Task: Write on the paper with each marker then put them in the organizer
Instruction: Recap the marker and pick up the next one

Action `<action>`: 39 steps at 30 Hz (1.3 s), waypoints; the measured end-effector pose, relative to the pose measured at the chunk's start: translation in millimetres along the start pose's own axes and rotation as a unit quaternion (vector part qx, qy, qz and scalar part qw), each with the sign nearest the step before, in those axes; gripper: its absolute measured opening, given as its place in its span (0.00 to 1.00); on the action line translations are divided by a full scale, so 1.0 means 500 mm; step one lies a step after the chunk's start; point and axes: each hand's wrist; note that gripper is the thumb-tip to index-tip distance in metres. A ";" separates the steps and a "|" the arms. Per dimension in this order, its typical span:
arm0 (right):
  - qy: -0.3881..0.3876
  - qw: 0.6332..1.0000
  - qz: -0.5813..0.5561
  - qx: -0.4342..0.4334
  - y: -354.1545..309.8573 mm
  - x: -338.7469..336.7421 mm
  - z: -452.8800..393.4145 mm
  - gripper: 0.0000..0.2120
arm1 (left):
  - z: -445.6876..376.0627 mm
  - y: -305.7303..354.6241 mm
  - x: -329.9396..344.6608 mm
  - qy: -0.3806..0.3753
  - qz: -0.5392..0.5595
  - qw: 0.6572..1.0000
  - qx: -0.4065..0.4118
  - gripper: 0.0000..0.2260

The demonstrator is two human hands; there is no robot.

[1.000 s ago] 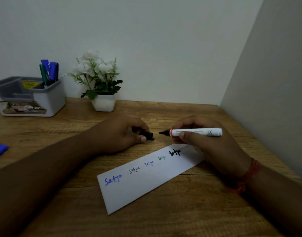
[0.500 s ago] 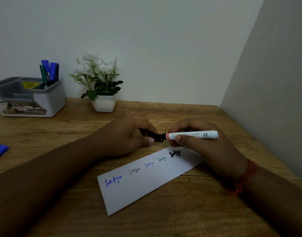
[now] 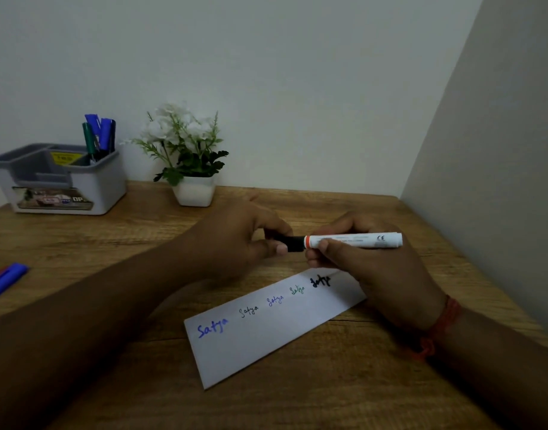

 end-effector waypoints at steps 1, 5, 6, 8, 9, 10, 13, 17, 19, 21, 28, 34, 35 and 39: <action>0.001 1.000 0.004 0.000 -0.001 0.003 0.001 0.07 | 0.001 0.001 -0.002 -0.003 -0.003 1.000 0.001 0.08; -0.001 0.999 0.032 0.011 -0.005 0.004 -0.004 0.05 | 0.004 0.010 0.001 -0.004 -0.012 1.000 -0.018 0.08; 0.003 0.999 0.030 0.016 -0.008 0.004 -0.006 0.06 | 0.003 0.013 -0.002 0.006 -0.026 1.000 -0.015 0.07; 0.018 0.999 0.027 0.011 -0.016 0.003 -0.008 0.07 | 0.005 0.016 -0.011 0.027 -0.065 0.997 -0.008 0.09; 0.029 0.999 0.032 0.002 -0.020 0.002 -0.009 0.08 | 0.006 0.016 -0.017 0.034 -0.091 0.995 -0.004 0.11; 0.040 0.999 0.033 -0.003 -0.023 -0.001 -0.009 0.09 | 0.008 0.014 -0.021 0.039 -0.118 0.992 0.001 0.14; 0.063 0.998 0.007 -0.004 -0.032 -0.003 -0.014 0.09 | 0.012 0.010 -0.042 0.049 -0.193 0.980 0.016 0.22; 0.058 0.997 -0.057 0.018 -0.033 0.018 -0.037 0.11 | 0.013 0.010 -0.093 0.029 -0.289 0.957 -0.027 0.29; 0.050 0.994 -0.093 0.042 -0.039 0.042 -0.058 0.15 | 0.029 0.008 -0.121 0.005 -0.335 0.940 -0.068 0.32; 0.035 0.990 -0.124 0.063 -0.054 0.073 -0.079 0.15 | 0.056 -0.002 -0.146 -0.005 -0.365 0.926 -0.102 0.34; -0.074 0.989 -0.063 0.114 -0.116 0.243 -0.133 0.12 | 0.198 -0.072 -0.254 0.000 -0.413 0.884 -0.219 0.36; -0.124 0.986 0.048 0.097 -0.117 0.395 -0.163 0.07 | 0.342 -0.147 -0.328 0.041 -0.430 0.856 -0.284 0.40; -0.111 0.987 0.091 0.076 -0.121 0.412 -0.178 0.07 | 0.356 -0.154 -0.333 0.047 -0.418 0.855 -0.303 0.41; -0.034 0.961 0.271 -0.042 -0.169 0.483 -0.263 0.06 | 0.385 -0.173 -0.354 0.073 -0.364 0.859 -0.351 0.44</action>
Point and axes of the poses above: each hand's wrist, its own z-axis away from the middle knuckle, its own x-axis out of the palm, y = z × x, and after that the axes turned 7 degrees about x, right-handed
